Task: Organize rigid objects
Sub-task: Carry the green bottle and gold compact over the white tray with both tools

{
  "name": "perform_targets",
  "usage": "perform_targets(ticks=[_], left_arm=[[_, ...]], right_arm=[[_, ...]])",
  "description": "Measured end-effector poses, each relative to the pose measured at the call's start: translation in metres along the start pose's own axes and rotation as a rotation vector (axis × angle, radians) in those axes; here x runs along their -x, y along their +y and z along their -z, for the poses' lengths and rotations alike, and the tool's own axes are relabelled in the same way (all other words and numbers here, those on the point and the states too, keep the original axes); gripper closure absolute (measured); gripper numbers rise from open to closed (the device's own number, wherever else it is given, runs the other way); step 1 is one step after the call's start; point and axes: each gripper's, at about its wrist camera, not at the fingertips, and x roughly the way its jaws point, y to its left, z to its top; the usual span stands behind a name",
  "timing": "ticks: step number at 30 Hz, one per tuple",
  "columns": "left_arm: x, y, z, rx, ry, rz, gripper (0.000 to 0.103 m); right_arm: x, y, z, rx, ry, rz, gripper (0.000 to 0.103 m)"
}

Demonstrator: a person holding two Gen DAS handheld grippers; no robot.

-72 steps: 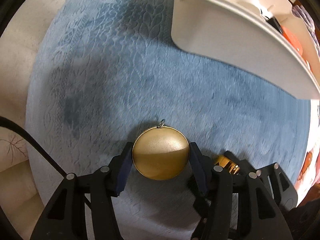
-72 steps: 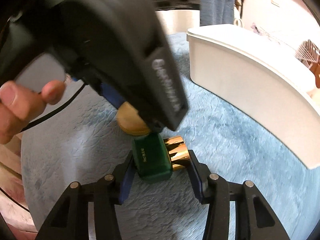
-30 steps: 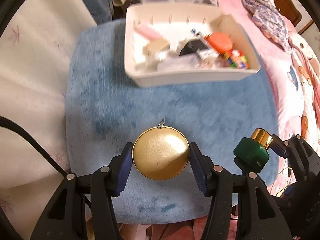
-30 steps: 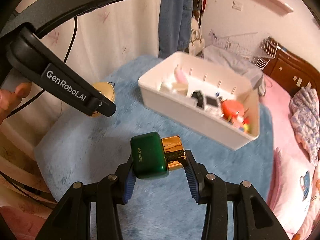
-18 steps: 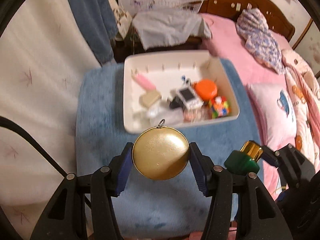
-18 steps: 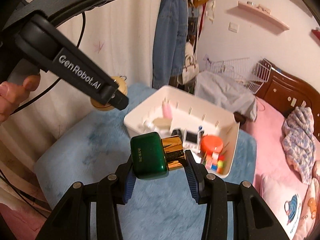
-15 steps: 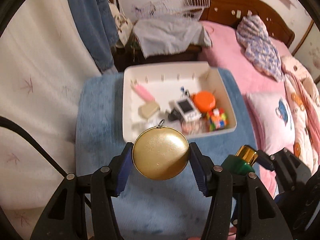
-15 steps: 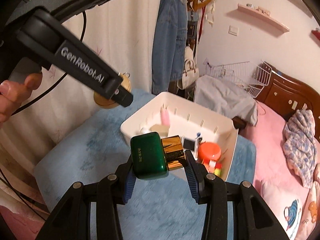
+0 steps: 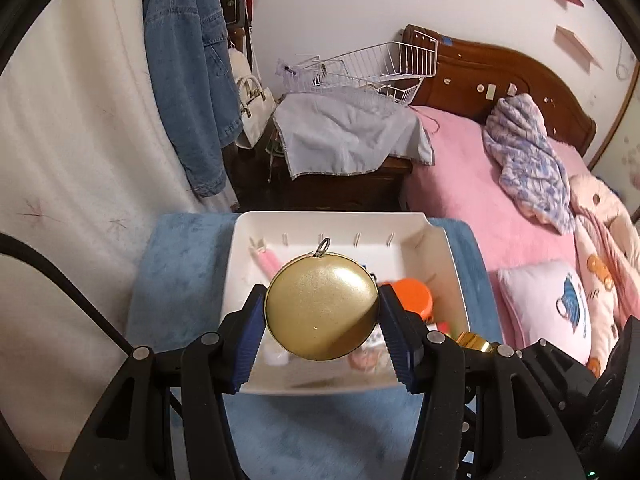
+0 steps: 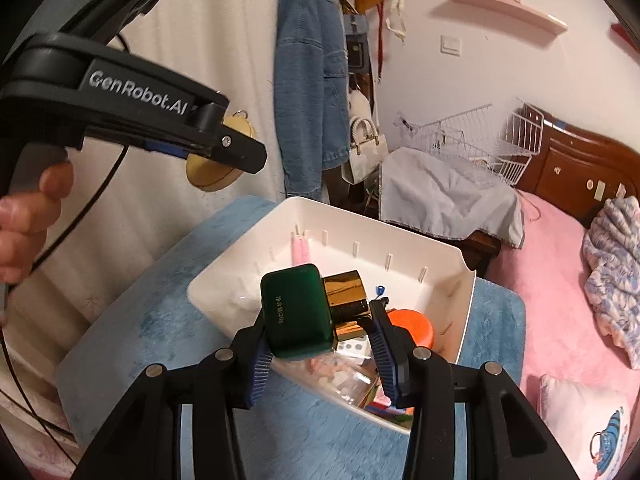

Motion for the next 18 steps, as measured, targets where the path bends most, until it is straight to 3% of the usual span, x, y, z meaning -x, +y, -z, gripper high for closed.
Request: perform_targets(ticks=[8, 18], left_arm=[[-0.039, -0.003, 0.004, 0.022, -0.104, 0.057, 0.044], [-0.072, 0.006, 0.014, 0.082, -0.148, 0.085, 0.044]], right_arm=[[-0.034, -0.038, 0.010, -0.073, 0.016, 0.030, 0.058], [-0.065, -0.076, 0.022, -0.153, 0.031, 0.058, 0.058]])
